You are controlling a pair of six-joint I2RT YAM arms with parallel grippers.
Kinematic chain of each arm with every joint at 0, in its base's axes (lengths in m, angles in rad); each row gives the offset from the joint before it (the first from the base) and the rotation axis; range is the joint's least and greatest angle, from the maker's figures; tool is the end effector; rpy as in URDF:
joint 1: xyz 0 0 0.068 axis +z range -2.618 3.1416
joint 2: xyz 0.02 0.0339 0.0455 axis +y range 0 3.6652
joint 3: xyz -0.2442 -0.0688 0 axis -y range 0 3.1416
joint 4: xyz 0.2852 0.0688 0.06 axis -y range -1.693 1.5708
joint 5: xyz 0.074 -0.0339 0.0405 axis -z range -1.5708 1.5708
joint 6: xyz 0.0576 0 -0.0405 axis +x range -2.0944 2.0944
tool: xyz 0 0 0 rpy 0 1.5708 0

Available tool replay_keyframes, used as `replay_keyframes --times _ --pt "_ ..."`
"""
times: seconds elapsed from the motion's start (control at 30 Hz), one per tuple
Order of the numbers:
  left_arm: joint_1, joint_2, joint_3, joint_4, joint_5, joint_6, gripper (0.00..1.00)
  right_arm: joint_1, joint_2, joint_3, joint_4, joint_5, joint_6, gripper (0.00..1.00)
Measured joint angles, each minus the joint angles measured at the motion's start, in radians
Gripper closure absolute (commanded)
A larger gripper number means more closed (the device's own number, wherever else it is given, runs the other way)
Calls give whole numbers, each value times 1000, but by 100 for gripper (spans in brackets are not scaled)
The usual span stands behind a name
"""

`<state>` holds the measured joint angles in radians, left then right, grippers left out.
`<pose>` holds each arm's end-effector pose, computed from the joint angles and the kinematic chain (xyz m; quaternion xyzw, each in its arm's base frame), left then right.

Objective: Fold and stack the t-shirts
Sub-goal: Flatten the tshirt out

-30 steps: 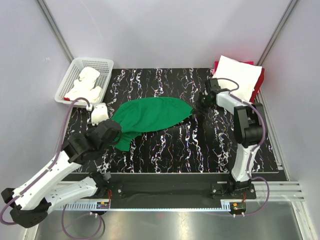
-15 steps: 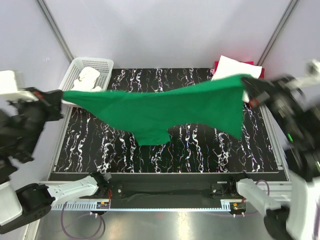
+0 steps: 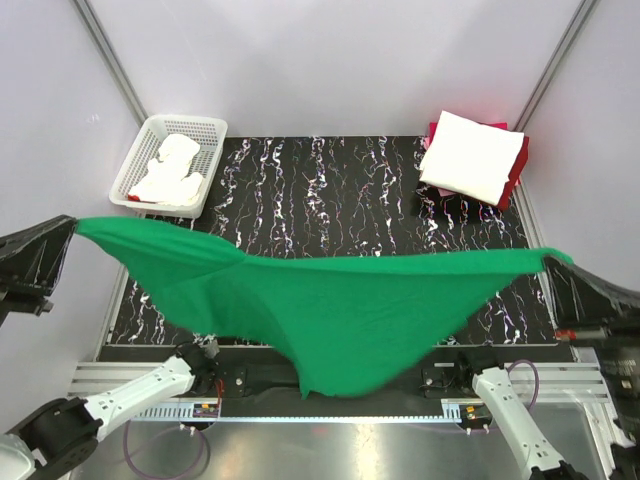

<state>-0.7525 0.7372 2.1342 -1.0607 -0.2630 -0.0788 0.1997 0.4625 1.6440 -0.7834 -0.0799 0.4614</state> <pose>-0.0250 0.0439 0.6117 0.0887 0.5769 -0.2570 0.7702 -0.0251 -0.0004 0.5600 0.0392 0.5525 0.2910 0.7801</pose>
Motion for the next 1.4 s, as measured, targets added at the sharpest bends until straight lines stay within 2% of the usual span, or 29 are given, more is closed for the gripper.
replay_keyframes --times 0.13,0.23,0.37,0.53,0.67,0.77,0.8,0.83,0.87,0.9,0.93,0.97,1.03,1.13,1.27,1.4 --pt "92 0 31 20 143 10 100 0 -45 35 -8 9 -14 100" --pt "112 1 39 43 195 19 100 0 -47 67 -8 21 -26 100" --pt "111 17 10 62 173 40 100 0 4 86 -39 83 -47 100" --pt "111 48 -229 182 61 92 100 0 151 -50 2 183 -66 100" --pt "136 245 -344 269 -66 160 94 0 395 -206 67 252 -69 100" --pt "240 523 -330 354 -120 175 92 0 660 -240 131 304 -61 100" --pt "272 616 -298 370 -140 171 85 -1 753 -240 154 315 -56 100" --pt "301 758 -230 369 -159 165 82 -4 855 -221 157 332 -49 97" --pt "328 910 -124 363 -182 155 75 -7 958 -192 161 338 -45 77" --pt "348 1091 18 344 -197 145 28 -13 1060 -152 152 337 -35 54" --pt "361 1275 195 316 -214 132 6 -20 1160 -90 123 331 -29 10" --pt "372 1421 306 328 -214 109 1 -26 1250 -31 116 324 -27 0" --pt "384 1560 314 306 -211 63 1 -31 1357 23 117 311 -39 0" --pt "391 1598 114 247 -206 5 1 -34 1363 -6 98 294 -40 1" --pt "386 1488 -111 211 -187 -50 1 -34 1229 -101 131 240 -38 0" --pt "376 1271 -214 224 -184 -92 1 -34 1009 -248 188 164 -18 0"
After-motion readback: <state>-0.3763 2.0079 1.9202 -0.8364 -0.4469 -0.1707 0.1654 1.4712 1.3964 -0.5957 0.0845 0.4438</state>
